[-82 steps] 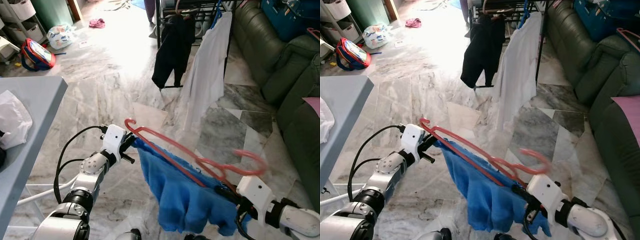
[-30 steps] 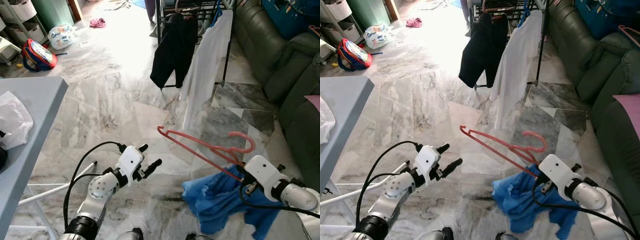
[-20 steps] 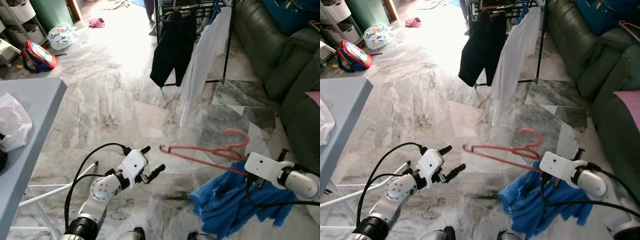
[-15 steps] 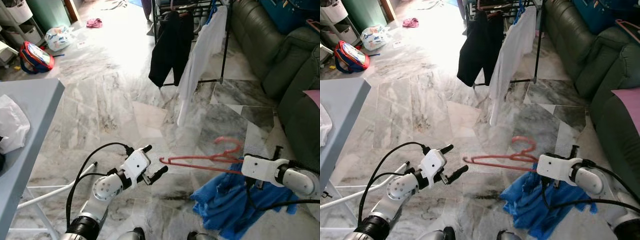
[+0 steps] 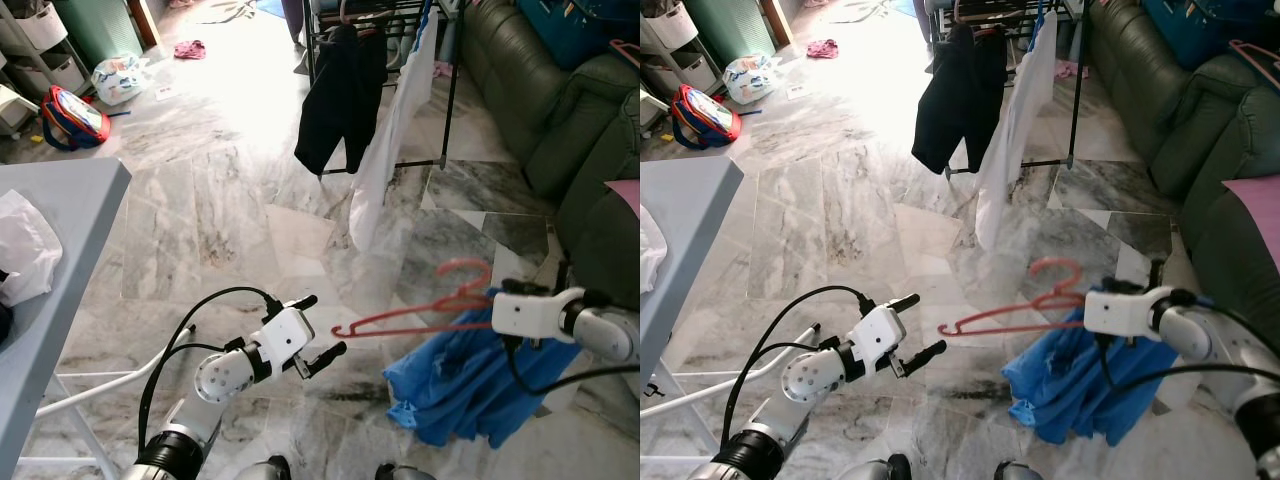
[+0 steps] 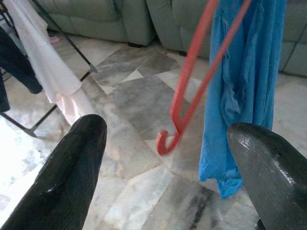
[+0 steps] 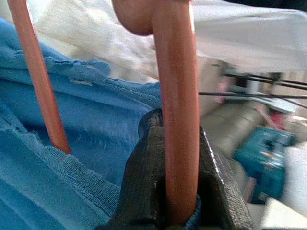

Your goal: Hang hanger

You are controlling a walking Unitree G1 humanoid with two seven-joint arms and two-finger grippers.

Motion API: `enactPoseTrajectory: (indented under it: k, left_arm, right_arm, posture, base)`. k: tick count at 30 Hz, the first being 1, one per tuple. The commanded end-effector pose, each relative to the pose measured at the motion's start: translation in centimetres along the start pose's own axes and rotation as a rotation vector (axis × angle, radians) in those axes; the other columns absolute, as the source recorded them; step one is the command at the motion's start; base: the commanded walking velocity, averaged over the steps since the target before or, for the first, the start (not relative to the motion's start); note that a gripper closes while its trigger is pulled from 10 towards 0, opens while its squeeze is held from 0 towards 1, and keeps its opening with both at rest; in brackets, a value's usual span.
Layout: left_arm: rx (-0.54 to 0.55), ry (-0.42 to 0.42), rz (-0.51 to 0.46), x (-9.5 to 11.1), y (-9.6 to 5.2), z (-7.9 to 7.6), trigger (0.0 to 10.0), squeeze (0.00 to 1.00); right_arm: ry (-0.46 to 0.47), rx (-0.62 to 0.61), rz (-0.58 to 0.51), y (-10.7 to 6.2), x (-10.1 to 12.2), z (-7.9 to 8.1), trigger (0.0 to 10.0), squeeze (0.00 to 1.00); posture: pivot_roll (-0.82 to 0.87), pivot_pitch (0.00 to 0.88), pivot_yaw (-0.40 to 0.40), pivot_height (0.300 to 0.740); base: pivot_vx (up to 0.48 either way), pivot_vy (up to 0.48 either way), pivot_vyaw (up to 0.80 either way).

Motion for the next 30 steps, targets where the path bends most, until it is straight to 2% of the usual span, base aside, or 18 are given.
enactPoseTrajectory:
  k: [1,5,11,16,19,27,30]
  left_arm:
    - [-0.004,0.027,0.016,-0.2,0.2,0.2,10.0,0.00]
    - [0.033,0.044,0.026,0.0,0.8,1.2,10.0,0.00]
    - [0.058,-0.002,-0.011,1.4,2.0,2.1,10.0,0.00]
    - [0.025,0.010,-0.036,2.2,2.9,1.7,10.0,0.00]
    - [0.020,0.007,-0.036,2.4,3.3,1.5,10.0,0.00]
    - [0.014,0.003,-0.041,2.7,3.7,1.4,10.0,0.00]
    - [0.049,0.017,-0.014,2.4,3.8,2.4,10.0,0.00]
  right_arm:
    - [-0.026,-0.060,0.004,0.0,-0.1,-1.3,10.0,0.00]
    - [-0.033,-0.090,-0.027,0.1,0.6,-2.1,10.0,0.00]
    - [-0.059,-0.176,-0.072,0.6,1.9,-3.9,10.0,0.00]
    - [-0.080,-0.211,-0.114,1.0,3.1,-4.5,10.0,0.00]
    - [-0.060,-0.236,-0.156,1.2,4.2,-5.0,10.0,0.00]
    - [-0.023,-0.211,-0.250,1.5,6.4,-3.8,10.0,0.00]
    - [-0.006,-0.177,-0.315,1.4,7.7,-3.0,10.0,0.00]
  posture:
    - [-0.05,0.195,0.089,0.740]
    - [-0.06,0.196,0.090,0.740]
    - [-0.06,0.202,0.092,0.740]
    - [-0.06,0.202,0.094,0.740]
    - [-0.06,0.201,0.094,0.740]
    - [-0.05,0.197,0.091,0.740]
    - [-0.05,0.196,0.088,0.740]
  base:
    - [0.000,0.000,0.00]
    - [0.000,0.000,0.00]
    - [0.000,0.000,0.00]
    - [0.000,0.000,0.00]
    - [0.000,0.000,0.00]
    - [0.000,0.000,0.00]
    - [0.000,0.000,0.00]
Point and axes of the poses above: a point about 5 cm out from each wrist's last joint towards the gripper, its own y axis pointing out of the wrist towards the gripper, its own x axis along the axis of the wrist's last joint, z = x × y, the point moved 6 cm from there along y, pointing out of the wrist towards the gripper, and after that the axes turned 12 degrees about y, right-handed, at the moved point
